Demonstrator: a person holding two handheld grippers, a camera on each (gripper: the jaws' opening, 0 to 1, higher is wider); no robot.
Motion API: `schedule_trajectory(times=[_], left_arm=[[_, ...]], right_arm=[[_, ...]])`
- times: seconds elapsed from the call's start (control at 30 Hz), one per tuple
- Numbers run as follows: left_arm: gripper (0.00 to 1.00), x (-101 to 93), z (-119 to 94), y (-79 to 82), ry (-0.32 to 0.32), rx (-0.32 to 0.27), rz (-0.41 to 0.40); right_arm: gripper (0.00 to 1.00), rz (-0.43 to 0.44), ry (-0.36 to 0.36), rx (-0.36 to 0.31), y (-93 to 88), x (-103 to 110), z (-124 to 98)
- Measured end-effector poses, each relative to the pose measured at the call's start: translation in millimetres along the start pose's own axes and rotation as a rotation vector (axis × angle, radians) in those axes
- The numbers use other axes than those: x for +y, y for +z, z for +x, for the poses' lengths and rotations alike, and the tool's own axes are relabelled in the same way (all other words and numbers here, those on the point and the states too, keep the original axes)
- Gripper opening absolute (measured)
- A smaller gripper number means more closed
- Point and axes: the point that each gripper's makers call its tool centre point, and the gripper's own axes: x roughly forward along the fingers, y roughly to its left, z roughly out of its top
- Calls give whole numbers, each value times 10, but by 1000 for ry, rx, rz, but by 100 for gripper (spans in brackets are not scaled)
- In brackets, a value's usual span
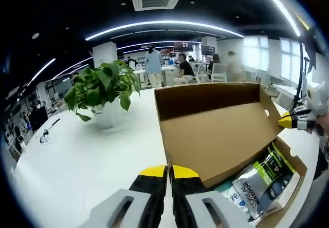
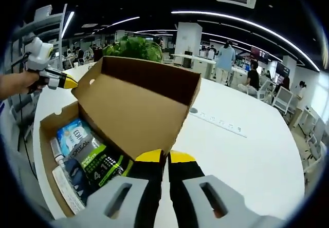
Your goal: Operate the shoe box by opening the lid, removing the specified soft item, and placing it in the target area until the item is outside and the box remains undamaged.
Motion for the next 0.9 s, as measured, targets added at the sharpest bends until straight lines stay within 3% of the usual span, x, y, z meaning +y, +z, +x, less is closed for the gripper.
schedule_trajectory(times=[0.63,0.9], left_arm=[[2,42,243,-32,-7,45,4],[2,40,321,-70,4,61,6]], right_arm=[[3,-65,51,41,-36,-44,160],[4,-18,58,53,-80,-73,225]])
